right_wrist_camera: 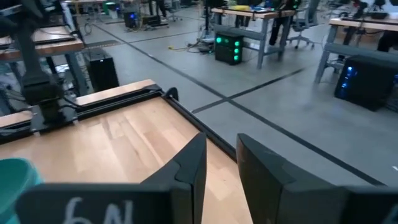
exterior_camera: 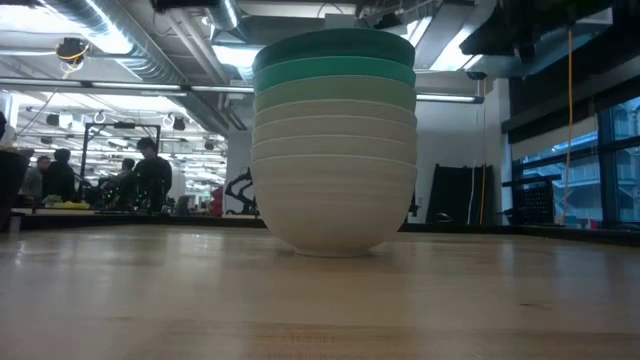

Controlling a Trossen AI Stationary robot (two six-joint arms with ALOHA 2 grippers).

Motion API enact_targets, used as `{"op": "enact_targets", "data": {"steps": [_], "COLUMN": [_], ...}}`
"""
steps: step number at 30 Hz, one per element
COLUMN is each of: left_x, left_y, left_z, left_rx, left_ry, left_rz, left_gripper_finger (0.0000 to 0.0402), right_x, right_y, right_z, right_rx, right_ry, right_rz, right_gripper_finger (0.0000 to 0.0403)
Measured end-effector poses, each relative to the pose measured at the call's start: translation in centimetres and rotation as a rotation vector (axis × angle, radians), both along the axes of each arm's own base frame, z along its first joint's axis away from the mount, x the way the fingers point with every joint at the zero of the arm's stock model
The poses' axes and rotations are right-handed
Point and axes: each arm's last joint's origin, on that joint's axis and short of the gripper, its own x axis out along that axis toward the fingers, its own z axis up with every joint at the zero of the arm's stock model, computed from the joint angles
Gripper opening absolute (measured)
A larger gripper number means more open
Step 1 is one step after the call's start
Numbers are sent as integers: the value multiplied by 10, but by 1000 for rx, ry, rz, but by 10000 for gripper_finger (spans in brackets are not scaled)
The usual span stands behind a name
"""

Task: Nest bowls inside each other
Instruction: Return to Home Position

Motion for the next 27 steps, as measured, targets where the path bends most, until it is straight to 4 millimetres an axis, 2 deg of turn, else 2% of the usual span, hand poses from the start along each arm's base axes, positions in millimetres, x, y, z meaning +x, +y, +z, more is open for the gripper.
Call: {"op": "enact_targets", "data": {"steps": [5,9,14,18,27], "left_x": [-2,-5,-6,-9,-20], "left_y": [5,9,13,17,24], "left_z": [-23,-34,-51,-65,-93], "left_rx": [-31,-33,-33,-32,-59], "left_ry": [39,54,27,-23,-14], "left_rz": [19,45,77,107,129], "left_gripper_finger": [173,173,173,173,173], "right_x": [3,6,5,5,5], "right_y": [-6,-8,-10,-10,-10], "right_z": [-27,-53,-72,-76,-75], "right_rx": [9,19,50,54,26], "right_ry": [-62,-115,-130,-125,-124], "right_rz": [-2,27,18,29,32], "right_gripper_finger": [90,90,90,90,90]}}
